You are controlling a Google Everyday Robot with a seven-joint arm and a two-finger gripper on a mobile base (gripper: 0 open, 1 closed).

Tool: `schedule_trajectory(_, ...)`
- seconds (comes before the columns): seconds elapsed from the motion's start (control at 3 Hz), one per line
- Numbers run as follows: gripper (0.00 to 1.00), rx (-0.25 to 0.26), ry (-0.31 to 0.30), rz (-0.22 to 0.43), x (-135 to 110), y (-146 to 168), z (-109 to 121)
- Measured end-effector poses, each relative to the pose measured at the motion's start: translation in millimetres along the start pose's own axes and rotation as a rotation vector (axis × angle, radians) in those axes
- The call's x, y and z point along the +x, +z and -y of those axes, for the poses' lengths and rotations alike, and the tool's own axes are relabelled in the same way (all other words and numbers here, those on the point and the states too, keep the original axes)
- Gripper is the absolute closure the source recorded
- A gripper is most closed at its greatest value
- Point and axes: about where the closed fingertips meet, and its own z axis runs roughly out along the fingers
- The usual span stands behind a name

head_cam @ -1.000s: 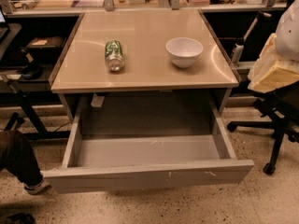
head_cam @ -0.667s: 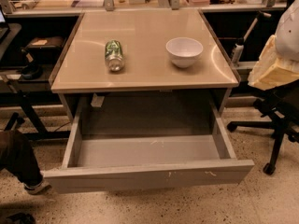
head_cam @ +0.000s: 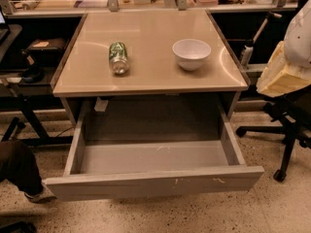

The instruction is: Close top drawer

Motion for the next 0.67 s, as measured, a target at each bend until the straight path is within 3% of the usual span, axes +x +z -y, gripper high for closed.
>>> schedule_trajectory(0.33,1.0,-0.053,0.004,0.001,2.1,28.4,-30.6)
schedule_trajectory(0.67,1.0,-0.199,0.003,-0.012,12.5,87.4,-80.8)
